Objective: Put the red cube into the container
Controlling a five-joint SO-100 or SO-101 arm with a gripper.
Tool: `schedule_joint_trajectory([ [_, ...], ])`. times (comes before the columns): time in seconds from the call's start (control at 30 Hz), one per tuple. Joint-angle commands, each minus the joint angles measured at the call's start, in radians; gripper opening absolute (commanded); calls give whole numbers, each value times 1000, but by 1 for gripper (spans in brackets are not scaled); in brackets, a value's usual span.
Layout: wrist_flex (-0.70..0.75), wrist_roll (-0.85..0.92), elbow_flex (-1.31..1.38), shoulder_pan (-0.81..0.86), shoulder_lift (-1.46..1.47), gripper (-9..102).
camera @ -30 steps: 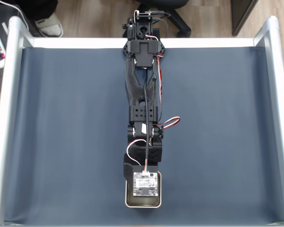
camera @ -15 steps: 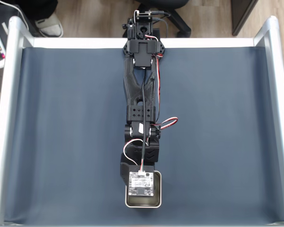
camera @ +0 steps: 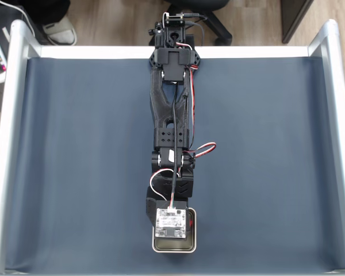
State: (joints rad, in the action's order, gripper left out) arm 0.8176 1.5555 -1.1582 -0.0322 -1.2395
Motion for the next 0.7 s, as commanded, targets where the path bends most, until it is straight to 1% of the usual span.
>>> schedule_joint_trajectory([
  [0.0, -11, -11, 9, 5, -31, 19],
  [0.2, -15, -9, 3, 8, -49, 16],
  [0.27, -15, 3, -2, 9, -61, 10],
  [0.33, -25, 5, -9, 9, -78, 0],
  [0.47, -20, 29, -63, 3, -153, 0],
  [0.67, -6, 32, -238, -31, -380, 0],
])
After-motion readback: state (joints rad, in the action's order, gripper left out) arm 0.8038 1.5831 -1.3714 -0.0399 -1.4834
